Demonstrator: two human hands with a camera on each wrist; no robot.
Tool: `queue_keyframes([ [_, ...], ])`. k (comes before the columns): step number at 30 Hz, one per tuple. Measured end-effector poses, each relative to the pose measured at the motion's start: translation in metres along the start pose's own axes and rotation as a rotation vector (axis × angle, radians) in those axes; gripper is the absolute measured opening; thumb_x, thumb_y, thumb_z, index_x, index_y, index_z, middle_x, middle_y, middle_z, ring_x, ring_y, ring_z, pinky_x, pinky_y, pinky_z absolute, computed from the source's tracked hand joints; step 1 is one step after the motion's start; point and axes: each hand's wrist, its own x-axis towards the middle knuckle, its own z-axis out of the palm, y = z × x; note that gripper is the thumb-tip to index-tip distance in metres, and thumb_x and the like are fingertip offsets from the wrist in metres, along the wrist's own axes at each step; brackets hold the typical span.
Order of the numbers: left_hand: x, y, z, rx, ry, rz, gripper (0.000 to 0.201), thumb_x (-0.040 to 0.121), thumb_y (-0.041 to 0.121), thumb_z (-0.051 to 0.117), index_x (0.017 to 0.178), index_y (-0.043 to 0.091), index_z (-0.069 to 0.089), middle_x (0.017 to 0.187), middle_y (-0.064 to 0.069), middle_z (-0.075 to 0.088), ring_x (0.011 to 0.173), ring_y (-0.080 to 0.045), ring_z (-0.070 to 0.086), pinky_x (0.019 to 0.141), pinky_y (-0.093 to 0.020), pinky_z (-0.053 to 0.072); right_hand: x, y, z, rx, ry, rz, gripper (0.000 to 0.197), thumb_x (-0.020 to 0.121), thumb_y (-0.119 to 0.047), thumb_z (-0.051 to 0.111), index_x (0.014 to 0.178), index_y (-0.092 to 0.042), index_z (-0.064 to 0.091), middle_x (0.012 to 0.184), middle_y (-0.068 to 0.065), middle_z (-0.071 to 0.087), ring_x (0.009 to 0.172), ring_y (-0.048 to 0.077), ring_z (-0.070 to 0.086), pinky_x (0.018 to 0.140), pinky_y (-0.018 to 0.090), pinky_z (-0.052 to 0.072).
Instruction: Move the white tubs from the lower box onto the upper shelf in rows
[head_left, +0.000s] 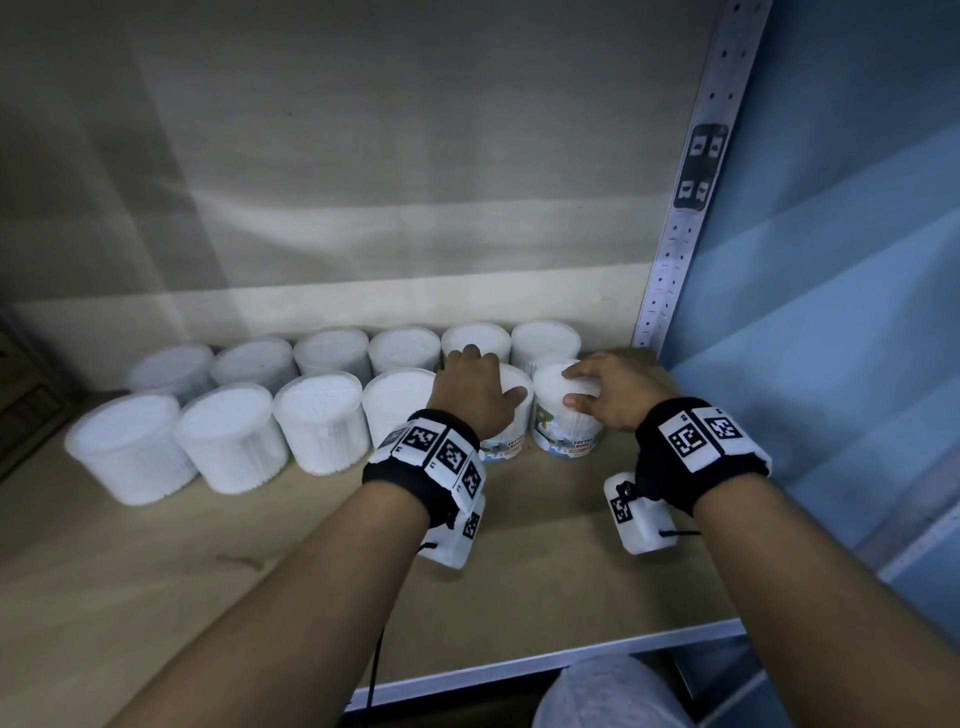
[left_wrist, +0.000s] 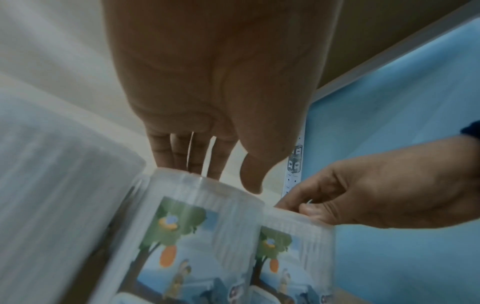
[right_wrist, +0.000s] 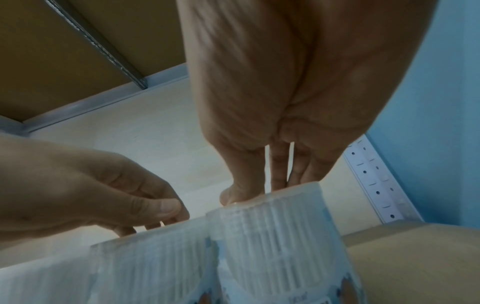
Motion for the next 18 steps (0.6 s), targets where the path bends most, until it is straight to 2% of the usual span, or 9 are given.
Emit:
queue_keyframes([
  [3,0.003,-0.001,-0.001,0.018,-0.030,-0.004,0.057,0.088,0.046,0.057,0.128,0.006,0.052,0.131,-0.014,0.048,0.125,-0.030,0.043,0.104,-0.042,0.040,0.000,0.000,0.000,-0.002,-0.003,0.000,0.047,0.088,-0.033,0.064,0.132,-0.019,0.056,0.144,-0.001,0.048,0.133,0.017,0.042,0.099,0.015,0.024],
  [7,0.004,-0.002,-0.010,-0.030,-0.117,0.001,0.056,0.087,0.041,0.060,0.132,0.010,0.050,0.136,-0.011,0.045,0.128,-0.028,0.042,0.106,-0.044,0.039,0.000,0.001,0.001,0.003,0.005,-0.004,0.047,0.088,-0.032,0.064,0.132,-0.018,0.056,0.143,0.000,0.049,0.133,0.018,0.043,0.097,0.014,0.024],
  [11,0.002,-0.005,-0.017,-0.101,-0.188,0.025,0.054,0.091,0.030,0.060,0.139,0.013,0.044,0.146,-0.006,0.039,0.136,-0.024,0.038,0.113,-0.037,0.032,0.000,0.000,0.001,-0.001,0.002,-0.002,0.047,0.089,-0.032,0.064,0.133,-0.018,0.055,0.144,0.001,0.048,0.133,0.018,0.043,0.102,0.018,0.027],
  [14,0.000,-0.006,-0.021,-0.128,-0.236,0.041,0.053,0.092,0.022,0.058,0.142,0.014,0.041,0.150,-0.003,0.037,0.138,-0.021,0.036,0.112,-0.029,0.029,0.001,0.001,0.001,-0.014,0.004,-0.003,0.048,0.089,-0.033,0.064,0.133,-0.019,0.055,0.144,0.001,0.048,0.133,0.018,0.042,0.104,0.019,0.027],
  [18,-0.002,-0.006,-0.024,-0.137,-0.257,0.048,0.054,0.093,0.020,0.058,0.143,0.014,0.040,0.151,-0.003,0.036,0.139,-0.020,0.035,0.113,-0.028,0.028,0.000,0.000,0.002,-0.013,0.006,-0.001,0.048,0.088,-0.032,0.064,0.133,-0.018,0.055,0.145,0.002,0.047,0.134,0.019,0.042,0.107,0.021,0.028],
])
